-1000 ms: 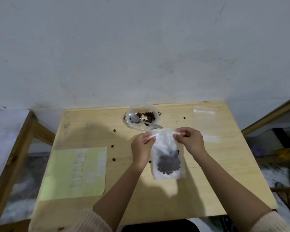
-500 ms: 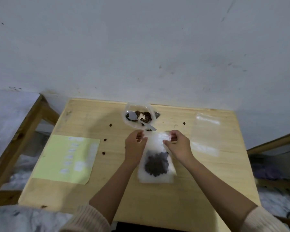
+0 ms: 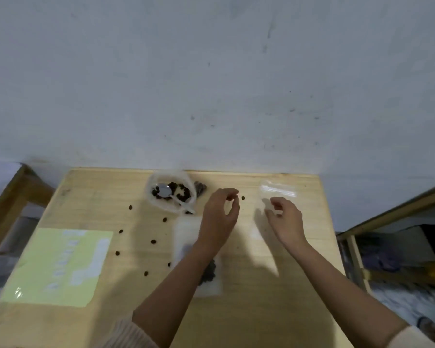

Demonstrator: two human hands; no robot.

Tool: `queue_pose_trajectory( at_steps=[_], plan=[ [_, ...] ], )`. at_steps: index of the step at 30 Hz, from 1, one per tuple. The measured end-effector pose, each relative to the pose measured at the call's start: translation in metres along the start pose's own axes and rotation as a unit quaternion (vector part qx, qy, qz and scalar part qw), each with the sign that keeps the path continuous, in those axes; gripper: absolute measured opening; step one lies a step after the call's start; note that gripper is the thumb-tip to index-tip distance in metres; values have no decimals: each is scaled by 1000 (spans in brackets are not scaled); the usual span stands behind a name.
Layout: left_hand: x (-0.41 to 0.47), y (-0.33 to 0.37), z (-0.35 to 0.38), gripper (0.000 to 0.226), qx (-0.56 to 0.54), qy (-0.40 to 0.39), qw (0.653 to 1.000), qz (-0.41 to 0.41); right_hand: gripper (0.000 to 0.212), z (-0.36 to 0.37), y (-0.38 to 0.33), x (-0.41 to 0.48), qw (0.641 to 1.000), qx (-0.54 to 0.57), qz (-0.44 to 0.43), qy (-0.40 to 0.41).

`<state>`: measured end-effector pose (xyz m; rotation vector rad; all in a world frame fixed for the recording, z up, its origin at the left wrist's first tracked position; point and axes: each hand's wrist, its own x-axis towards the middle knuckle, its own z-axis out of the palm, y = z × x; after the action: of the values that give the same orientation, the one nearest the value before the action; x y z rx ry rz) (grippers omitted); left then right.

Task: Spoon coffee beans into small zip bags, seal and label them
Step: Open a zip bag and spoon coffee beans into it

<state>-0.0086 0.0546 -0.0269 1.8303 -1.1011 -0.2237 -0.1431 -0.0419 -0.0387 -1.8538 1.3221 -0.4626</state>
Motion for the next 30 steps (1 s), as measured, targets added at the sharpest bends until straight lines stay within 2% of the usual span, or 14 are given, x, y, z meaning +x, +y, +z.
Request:
queue_pose_trajectory(
  at_steps=[3,5,9,13,19,23,26,28,30],
  plan=[
    [-9,3,46,29,22,-99,994,-46,33,-27,33,4,998,-57,35,-6],
    [-17,-3,70,40,63,-131,984,-101,34,-36,49,5,995,-82,53,-25],
    [-22,-14,95,49,127,-149,970,-146,36,-35,61,10,996,-51,72,-31],
    [-24,-11,103,49,73,-166,971,-154,36,-25,62,17,995,-1,99,-16],
    [-24,-15,106,54,32,-145,972,-183,30,-23,67,22,984,93,145,39],
    [-24,-15,109,54,33,-153,973,-172,26,-21,63,20,983,113,134,51],
    [-16,-12,107,61,41,-191,967,-165,30,-28,55,19,984,131,113,45],
    [-6,-8,100,68,38,-201,967,-150,37,-37,44,17,989,128,71,33],
    [9,-4,85,72,28,-174,978,-114,41,-45,30,16,993,113,24,21]
  ],
)
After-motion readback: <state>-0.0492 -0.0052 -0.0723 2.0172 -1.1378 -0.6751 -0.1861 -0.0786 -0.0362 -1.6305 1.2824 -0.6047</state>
